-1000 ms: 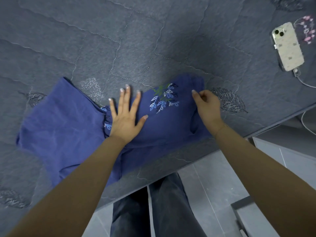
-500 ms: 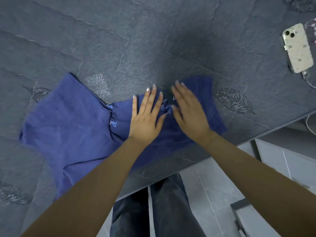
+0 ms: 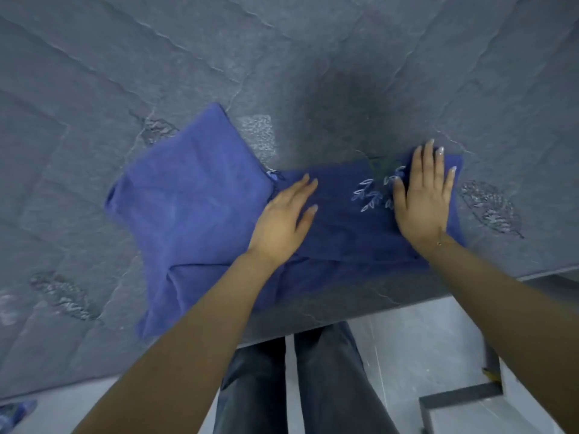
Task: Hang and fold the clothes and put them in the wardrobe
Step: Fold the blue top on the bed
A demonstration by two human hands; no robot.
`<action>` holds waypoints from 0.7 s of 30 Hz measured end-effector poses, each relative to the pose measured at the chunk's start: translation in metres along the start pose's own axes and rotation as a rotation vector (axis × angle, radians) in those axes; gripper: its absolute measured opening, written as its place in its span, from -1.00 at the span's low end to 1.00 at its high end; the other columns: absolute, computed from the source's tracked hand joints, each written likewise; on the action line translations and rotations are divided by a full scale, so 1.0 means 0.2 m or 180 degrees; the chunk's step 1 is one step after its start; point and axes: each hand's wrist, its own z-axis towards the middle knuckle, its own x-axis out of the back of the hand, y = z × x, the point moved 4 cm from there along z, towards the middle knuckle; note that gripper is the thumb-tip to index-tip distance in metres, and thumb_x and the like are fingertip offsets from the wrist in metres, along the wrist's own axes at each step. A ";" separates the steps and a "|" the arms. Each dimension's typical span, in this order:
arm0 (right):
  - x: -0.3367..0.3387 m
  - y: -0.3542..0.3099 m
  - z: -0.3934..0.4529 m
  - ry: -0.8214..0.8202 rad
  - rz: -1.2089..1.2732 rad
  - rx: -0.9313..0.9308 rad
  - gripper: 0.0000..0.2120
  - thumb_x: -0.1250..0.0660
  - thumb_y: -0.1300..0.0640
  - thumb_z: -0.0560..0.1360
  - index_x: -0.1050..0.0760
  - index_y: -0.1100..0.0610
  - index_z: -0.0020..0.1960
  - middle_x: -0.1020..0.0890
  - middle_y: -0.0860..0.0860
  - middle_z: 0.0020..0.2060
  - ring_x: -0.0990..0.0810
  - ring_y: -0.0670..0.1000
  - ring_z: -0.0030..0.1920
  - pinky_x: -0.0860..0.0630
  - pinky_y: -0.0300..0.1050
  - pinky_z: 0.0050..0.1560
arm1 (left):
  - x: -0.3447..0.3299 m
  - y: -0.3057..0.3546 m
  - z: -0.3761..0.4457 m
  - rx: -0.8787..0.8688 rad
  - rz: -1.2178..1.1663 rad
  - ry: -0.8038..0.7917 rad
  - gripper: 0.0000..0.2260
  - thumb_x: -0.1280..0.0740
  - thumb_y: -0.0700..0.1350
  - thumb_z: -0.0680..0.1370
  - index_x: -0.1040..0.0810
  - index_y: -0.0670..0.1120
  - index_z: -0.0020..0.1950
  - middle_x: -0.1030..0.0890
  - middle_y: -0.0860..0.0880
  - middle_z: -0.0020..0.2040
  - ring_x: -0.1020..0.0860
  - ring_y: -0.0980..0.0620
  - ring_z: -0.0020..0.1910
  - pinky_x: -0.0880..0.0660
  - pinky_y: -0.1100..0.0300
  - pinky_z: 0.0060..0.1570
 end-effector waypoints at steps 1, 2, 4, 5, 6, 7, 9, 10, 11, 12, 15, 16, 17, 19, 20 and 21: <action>0.03 -0.10 -0.02 0.0098 0.0149 0.0180 -0.49 -0.08 0.07 0.67 -0.11 0.23 0.56 -0.09 0.15 0.57 0.00 0.16 0.57 0.17 0.11 0.55 | 0.12 -0.02 -0.01 0.0065 -0.0226 0.0346 -0.65 -0.25 -0.16 0.62 -0.44 -0.15 0.41 -0.44 -0.12 0.42 -0.41 -0.08 0.38 -0.28 0.11 0.41; 0.04 -0.22 -0.05 0.0145 0.0361 0.0413 -0.53 -0.13 0.11 0.65 -0.23 0.25 0.51 -0.20 0.18 0.53 -0.12 0.20 0.54 0.08 0.11 0.54 | 0.25 -0.05 -0.02 0.0140 -0.0178 0.0657 -0.70 -0.28 -0.20 0.59 -0.51 -0.16 0.33 -0.53 -0.13 0.32 -0.49 -0.12 0.29 -0.35 0.07 0.34; 0.04 -0.47 -0.12 0.0069 0.0932 0.0794 -0.65 -0.24 0.18 0.60 -0.45 0.27 0.35 -0.46 0.22 0.33 -0.43 0.25 0.32 -0.28 0.15 0.40 | 0.47 -0.18 -0.01 0.0433 0.0239 0.1036 -0.74 -0.30 -0.22 0.55 -0.57 -0.14 0.23 -0.57 -0.11 0.22 -0.51 -0.16 0.20 -0.40 -0.03 0.23; 0.02 -0.59 -0.15 -0.0075 0.1217 0.0812 -0.72 -0.27 0.18 0.59 -0.52 0.27 0.25 -0.55 0.19 0.18 -0.53 0.22 0.16 -0.41 0.16 0.25 | 0.57 -0.26 0.01 0.0635 0.0426 0.1137 -0.74 -0.31 -0.19 0.54 -0.57 -0.12 0.22 -0.57 -0.10 0.22 -0.50 -0.17 0.20 -0.38 -0.04 0.22; -0.01 -0.70 -0.19 -0.0250 0.1432 0.0694 -0.77 -0.31 0.16 0.58 -0.57 0.25 0.16 -0.59 0.16 0.06 -0.56 0.19 0.04 -0.47 0.16 0.12 | 0.65 -0.34 0.03 0.0843 0.0543 0.1181 -0.72 -0.32 -0.15 0.54 -0.56 -0.11 0.24 -0.55 -0.11 0.23 -0.48 -0.17 0.22 -0.36 -0.01 0.23; -0.05 -0.80 -0.21 -0.0431 0.1598 0.0461 -0.79 -0.33 0.10 0.57 -0.58 0.23 0.08 -0.61 0.11 -0.04 -0.57 0.14 -0.04 -0.49 0.13 0.03 | 0.72 -0.43 0.06 0.1063 0.0607 0.1144 -0.68 -0.34 -0.07 0.54 -0.53 -0.10 0.27 -0.53 -0.11 0.26 -0.45 -0.16 0.26 -0.33 0.01 0.25; -0.13 -0.95 -0.23 -0.0815 0.1959 -0.0206 -0.73 -0.35 -0.05 0.55 -0.56 0.18 -0.04 -0.61 0.02 -0.16 -0.57 0.03 -0.14 -0.51 -0.01 -0.08 | 0.79 -0.56 0.14 0.1451 0.0690 0.0823 -0.54 -0.36 0.11 0.52 -0.46 -0.07 0.35 -0.47 -0.12 0.31 -0.39 -0.13 0.33 -0.29 0.03 0.31; -0.16 -1.01 -0.23 -0.0936 0.2220 -0.0540 -0.71 -0.36 -0.10 0.54 -0.52 0.15 -0.10 -0.60 -0.03 -0.22 -0.56 -0.04 -0.20 -0.50 -0.10 -0.16 | 0.80 -0.61 0.17 0.1550 0.0742 0.0610 -0.47 -0.37 0.18 0.50 -0.44 -0.06 0.37 -0.46 -0.11 0.33 -0.37 -0.12 0.35 -0.28 0.03 0.33; -0.19 -1.05 -0.22 -0.0978 0.2518 -0.0819 -0.71 -0.37 -0.10 0.52 -0.47 0.11 -0.17 -0.56 -0.07 -0.29 -0.53 -0.11 -0.27 -0.47 -0.17 -0.23 | 0.81 -0.65 0.21 0.1569 0.0767 0.0422 -0.44 -0.37 0.22 0.49 -0.42 -0.06 0.37 -0.47 -0.10 0.33 -0.38 -0.11 0.35 -0.28 0.02 0.34; -0.21 -1.08 -0.21 -0.0956 0.2809 -0.1017 -0.69 -0.39 -0.07 0.52 -0.41 0.09 -0.25 -0.52 -0.09 -0.35 -0.48 -0.16 -0.33 -0.42 -0.22 -0.29 | 0.81 -0.67 0.25 0.1545 0.0712 0.0256 -0.44 -0.38 0.22 0.48 -0.42 -0.08 0.35 -0.50 -0.09 0.30 -0.42 -0.10 0.33 -0.31 0.03 0.32; -0.20 -1.13 -0.18 -0.0877 0.3518 -0.1215 -0.62 -0.40 0.11 0.54 -0.30 0.12 -0.36 -0.43 -0.08 -0.44 -0.39 -0.14 -0.36 -0.38 -0.22 -0.26 | 0.79 -0.69 0.30 0.1327 -0.0010 -0.0316 -0.67 -0.43 0.08 0.50 -0.54 -0.15 0.09 -0.57 -0.11 -0.03 -0.54 -0.06 -0.01 -0.42 0.14 -0.01; -0.19 -1.14 -0.18 -0.0867 0.3675 -0.1190 -0.63 -0.39 0.15 0.55 -0.32 0.19 -0.34 -0.44 -0.01 -0.40 -0.41 -0.10 -0.29 -0.40 -0.15 -0.20 | 0.80 -0.68 0.28 0.1274 -0.0313 -0.0433 -0.76 -0.44 0.03 0.51 -0.55 -0.14 -0.04 -0.54 -0.10 -0.15 -0.50 -0.02 -0.14 -0.41 0.18 -0.15; -0.17 -1.14 -0.19 -0.0883 0.3809 -0.1140 -0.68 -0.38 0.16 0.55 -0.36 0.26 -0.29 -0.44 0.07 -0.33 -0.42 -0.02 -0.23 -0.42 -0.05 -0.14 | 0.83 -0.66 0.25 0.1200 -0.0519 -0.0457 -0.79 -0.44 -0.01 0.51 -0.53 -0.12 -0.15 -0.50 -0.06 -0.25 -0.45 0.03 -0.23 -0.38 0.22 -0.24; -0.13 -1.14 -0.21 -0.1001 0.4063 -0.1043 -0.74 -0.37 0.18 0.56 -0.43 0.36 -0.16 -0.47 0.10 -0.21 -0.44 0.01 -0.12 -0.48 0.05 0.00 | 0.91 -0.61 0.14 0.0870 -0.0620 -0.0252 -0.78 -0.45 -0.07 0.51 -0.48 -0.10 -0.25 -0.45 0.01 -0.33 -0.37 0.14 -0.33 -0.31 0.32 -0.35; -0.11 -1.14 -0.23 -0.1093 0.4180 -0.0968 -0.78 -0.37 0.20 0.55 -0.44 0.35 -0.14 -0.49 0.07 -0.20 -0.45 -0.01 -0.10 -0.50 0.00 0.02 | 0.94 -0.58 0.07 0.0673 -0.0663 -0.0133 -0.80 -0.46 -0.09 0.50 -0.50 -0.11 -0.23 -0.46 0.01 -0.32 -0.38 0.18 -0.33 -0.31 0.33 -0.33; -0.09 -1.12 -0.25 -0.1223 0.4211 -0.0839 -0.83 -0.37 0.24 0.55 -0.45 0.32 -0.13 -0.49 0.06 -0.20 -0.46 -0.02 -0.09 -0.49 -0.07 0.00 | 0.95 -0.56 -0.03 0.0556 -0.0745 -0.0084 -0.82 -0.47 -0.10 0.50 -0.52 -0.13 -0.20 -0.48 -0.02 -0.30 -0.39 0.20 -0.31 -0.33 0.30 -0.28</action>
